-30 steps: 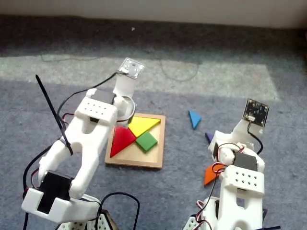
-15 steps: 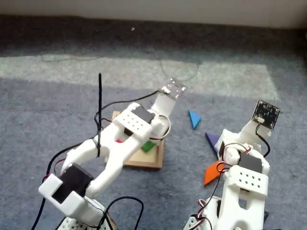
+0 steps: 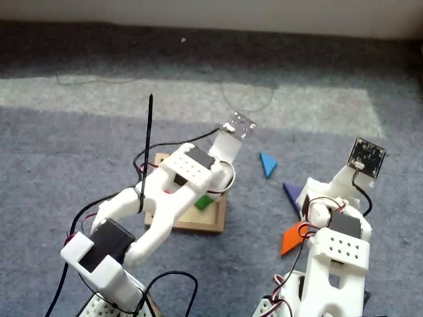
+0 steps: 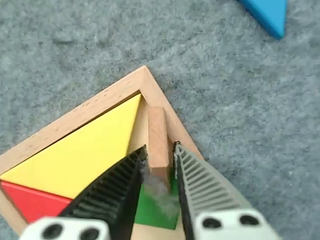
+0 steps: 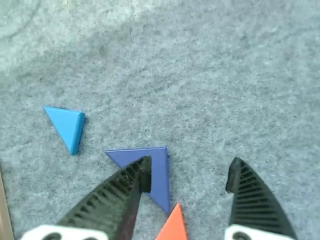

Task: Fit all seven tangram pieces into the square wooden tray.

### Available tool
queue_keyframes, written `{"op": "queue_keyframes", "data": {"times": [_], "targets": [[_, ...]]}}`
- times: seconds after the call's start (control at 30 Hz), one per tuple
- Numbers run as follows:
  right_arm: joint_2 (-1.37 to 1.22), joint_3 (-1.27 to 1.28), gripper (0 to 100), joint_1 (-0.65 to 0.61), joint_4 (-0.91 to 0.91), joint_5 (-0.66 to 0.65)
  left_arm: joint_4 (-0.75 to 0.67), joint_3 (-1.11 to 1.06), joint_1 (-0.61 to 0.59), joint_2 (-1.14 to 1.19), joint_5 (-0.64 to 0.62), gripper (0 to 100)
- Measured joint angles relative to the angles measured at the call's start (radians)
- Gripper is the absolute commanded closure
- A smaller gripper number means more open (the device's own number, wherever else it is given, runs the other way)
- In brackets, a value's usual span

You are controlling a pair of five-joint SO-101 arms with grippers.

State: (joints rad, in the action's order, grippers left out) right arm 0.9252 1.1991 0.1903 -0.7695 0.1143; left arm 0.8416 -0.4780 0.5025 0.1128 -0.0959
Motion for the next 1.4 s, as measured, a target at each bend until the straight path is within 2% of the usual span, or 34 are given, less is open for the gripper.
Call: {"op": "queue_keyframes", "data": {"times": [0.43, 0.73, 1.0, 1.3, 1.4], "targets": [[0.0, 0.0, 75.9, 0.0, 0.0, 0.0, 0.011, 0.008, -0.025, 0.0, 0.0, 86], [0.0, 0.0, 75.9, 0.0, 0.0, 0.0, 0.149, 0.092, -0.054, -0.02, 0.0, 86], [0.0, 0.0, 75.9, 0.0, 0.0, 0.0, 0.155, 0.038, -0.074, -0.127, 0.0, 85], [0.0, 0.0, 75.9, -0.008, 0.0, 0.0, 0.155, 0.031, -0.173, -0.14, 0.002, 85], [0.0, 0.0, 75.9, -0.009, 0.0, 0.0, 0.155, -0.005, -0.196, -0.14, 0.08, 85]]}}
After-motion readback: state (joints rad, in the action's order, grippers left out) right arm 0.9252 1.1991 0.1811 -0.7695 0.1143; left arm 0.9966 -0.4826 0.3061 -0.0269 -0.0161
